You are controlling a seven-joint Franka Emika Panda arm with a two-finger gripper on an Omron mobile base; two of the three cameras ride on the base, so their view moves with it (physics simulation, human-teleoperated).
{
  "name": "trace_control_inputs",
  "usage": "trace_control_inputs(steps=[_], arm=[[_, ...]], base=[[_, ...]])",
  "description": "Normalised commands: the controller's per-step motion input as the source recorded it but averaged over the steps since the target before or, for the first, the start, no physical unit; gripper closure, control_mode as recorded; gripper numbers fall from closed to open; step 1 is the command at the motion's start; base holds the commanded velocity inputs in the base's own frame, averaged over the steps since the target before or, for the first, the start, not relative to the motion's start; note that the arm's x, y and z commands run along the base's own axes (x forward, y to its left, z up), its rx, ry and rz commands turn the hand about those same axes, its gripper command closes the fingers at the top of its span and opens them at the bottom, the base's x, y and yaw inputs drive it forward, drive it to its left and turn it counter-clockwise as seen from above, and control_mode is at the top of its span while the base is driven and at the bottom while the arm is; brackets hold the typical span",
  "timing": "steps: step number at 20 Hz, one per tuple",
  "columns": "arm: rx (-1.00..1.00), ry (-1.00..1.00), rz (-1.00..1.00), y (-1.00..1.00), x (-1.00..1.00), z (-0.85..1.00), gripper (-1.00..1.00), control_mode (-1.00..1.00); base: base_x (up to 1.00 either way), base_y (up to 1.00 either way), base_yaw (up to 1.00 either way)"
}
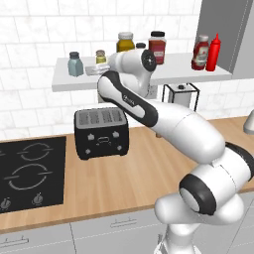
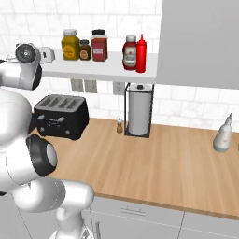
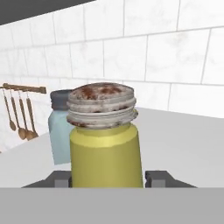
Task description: Put the shaker and condiment bottle from the counter next to their counterparts in the cabinet.
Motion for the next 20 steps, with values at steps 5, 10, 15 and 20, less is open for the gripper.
trace_control_inputs(steps=[5,10,15,20], arm=[[0.0,-0.01,-0.03,0.0,0.02,0.0,-1.0,-1.0],[0.0,-0.02,-0.04,0.0,0.04,0.0,-1.0,-1.0],[0.02,0.04,-0.06,-0.02,-0.39,0.06,-1.0,-1.0],[0.03,0.09,-0.07,-0.13,-0.92,0.18,-1.0,-1.0]], base=[[0.0,0.0,0.0],[0.0,0.0,0.0],[0.0,0.0,0.0],[0.0,0.0,0.0]])
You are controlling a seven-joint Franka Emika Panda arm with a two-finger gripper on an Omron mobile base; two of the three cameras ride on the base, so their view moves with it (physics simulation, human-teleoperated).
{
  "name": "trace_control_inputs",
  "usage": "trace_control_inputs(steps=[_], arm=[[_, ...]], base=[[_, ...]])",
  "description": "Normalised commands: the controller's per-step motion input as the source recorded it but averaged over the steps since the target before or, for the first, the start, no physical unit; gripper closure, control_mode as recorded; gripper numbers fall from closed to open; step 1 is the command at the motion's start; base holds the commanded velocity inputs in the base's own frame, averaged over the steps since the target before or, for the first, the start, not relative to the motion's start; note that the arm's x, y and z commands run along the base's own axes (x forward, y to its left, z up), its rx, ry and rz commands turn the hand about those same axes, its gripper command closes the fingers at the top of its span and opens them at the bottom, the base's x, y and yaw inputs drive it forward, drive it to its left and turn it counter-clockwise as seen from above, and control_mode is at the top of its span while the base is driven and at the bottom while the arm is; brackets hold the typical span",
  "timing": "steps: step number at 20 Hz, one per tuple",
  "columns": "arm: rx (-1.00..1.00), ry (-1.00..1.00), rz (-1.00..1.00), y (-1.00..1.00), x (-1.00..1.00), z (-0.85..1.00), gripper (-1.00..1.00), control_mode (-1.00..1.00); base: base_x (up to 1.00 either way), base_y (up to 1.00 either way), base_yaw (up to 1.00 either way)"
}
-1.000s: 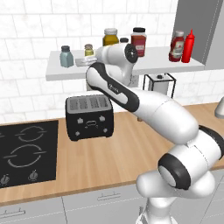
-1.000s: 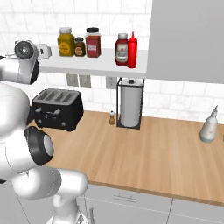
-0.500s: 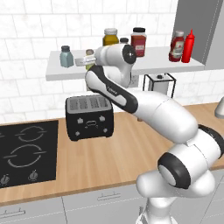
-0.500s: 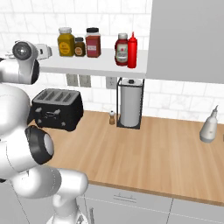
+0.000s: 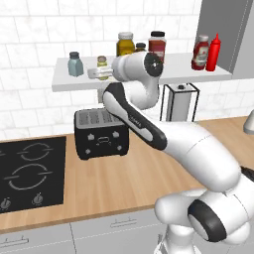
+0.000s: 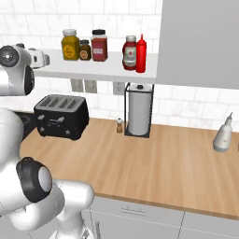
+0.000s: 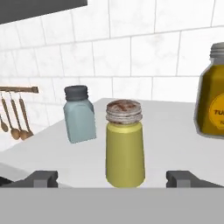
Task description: Put the shaker and condiment bottle from the counter next to their counterparts in the cabinet.
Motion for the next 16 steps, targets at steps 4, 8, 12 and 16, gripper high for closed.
trace_control_inputs(steps=[4,8,12,16], arm=[[0.08,0.09,-0.05,-0.29,-1.0,0.21,-1.0,-1.0],[0.01,-0.02,0.0,-0.51,-1.0,0.39,-1.0,-1.0],[0.0,-0.09,0.0,-0.55,-1.0,0.49,-1.0,-1.0],[0.0,-0.18,0.02,-0.68,-1.0,0.45,-1.0,-1.0]], base=[[0.0,0.0,0.0],[0.0,0.0,0.0],[0.0,0.0,0.0],[0.0,0.0,0.0]])
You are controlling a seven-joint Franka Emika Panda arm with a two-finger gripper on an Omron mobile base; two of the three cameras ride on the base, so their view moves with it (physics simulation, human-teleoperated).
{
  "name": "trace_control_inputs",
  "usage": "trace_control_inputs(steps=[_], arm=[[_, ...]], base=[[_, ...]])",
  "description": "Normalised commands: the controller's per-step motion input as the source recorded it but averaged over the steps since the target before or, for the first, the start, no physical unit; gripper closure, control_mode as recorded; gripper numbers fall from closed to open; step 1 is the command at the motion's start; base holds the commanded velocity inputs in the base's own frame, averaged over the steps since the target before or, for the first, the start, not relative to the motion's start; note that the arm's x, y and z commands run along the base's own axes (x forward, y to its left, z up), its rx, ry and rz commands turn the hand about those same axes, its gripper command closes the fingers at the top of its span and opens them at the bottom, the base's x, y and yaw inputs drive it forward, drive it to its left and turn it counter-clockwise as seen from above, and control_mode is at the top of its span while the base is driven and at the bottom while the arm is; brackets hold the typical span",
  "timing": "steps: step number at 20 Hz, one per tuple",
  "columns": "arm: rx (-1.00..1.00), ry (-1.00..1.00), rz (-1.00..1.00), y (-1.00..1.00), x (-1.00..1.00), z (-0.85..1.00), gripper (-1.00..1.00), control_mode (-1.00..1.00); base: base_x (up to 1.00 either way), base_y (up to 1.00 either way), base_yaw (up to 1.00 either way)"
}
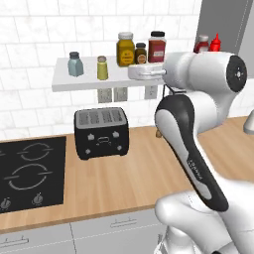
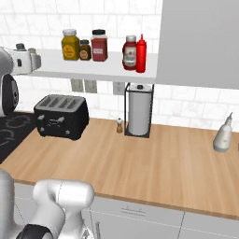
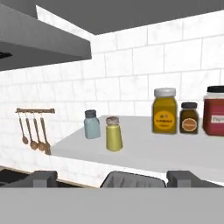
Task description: Put the shaker and condiment bottle from the counter next to their counterparts in the cabinet.
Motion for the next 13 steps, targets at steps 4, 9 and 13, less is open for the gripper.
trace_control_inputs(steps=[4,9,13], arm=[[0.0,-0.16,0.12,-0.76,-1.0,0.33,-1.0,-1.0],[0.0,-0.04,0.08,-0.6,-1.0,0.31,-1.0,-1.0],[0.0,0.0,0.06,-0.52,-1.0,0.33,-1.0,-1.0]], base=[[0.0,0.0,0.0],[0.0,0.0,0.0],[0.0,0.0,0.0]])
